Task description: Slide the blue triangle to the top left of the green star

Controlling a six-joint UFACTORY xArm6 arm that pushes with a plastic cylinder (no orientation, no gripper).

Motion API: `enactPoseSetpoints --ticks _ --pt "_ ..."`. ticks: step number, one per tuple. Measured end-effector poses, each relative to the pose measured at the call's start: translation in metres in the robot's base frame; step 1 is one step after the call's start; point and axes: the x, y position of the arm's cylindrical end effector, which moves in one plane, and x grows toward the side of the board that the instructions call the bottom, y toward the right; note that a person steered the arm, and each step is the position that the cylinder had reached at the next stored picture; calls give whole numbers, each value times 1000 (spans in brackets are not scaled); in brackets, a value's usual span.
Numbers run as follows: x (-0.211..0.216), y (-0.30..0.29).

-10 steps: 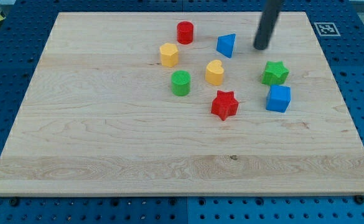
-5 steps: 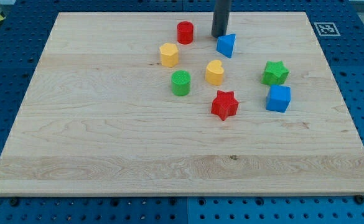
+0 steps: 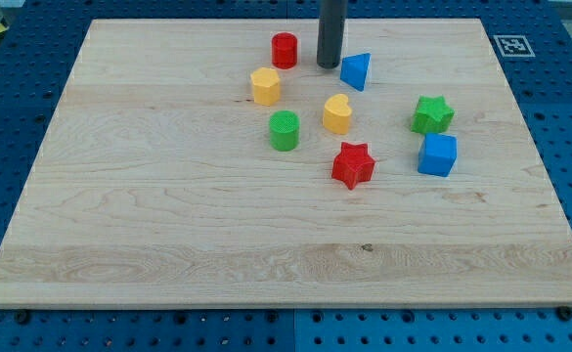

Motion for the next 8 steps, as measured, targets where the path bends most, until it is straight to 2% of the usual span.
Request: enactPoseSetpoints --ticks 2,6,8 --pt "25 2" --pt "29 10" --pt "32 38"
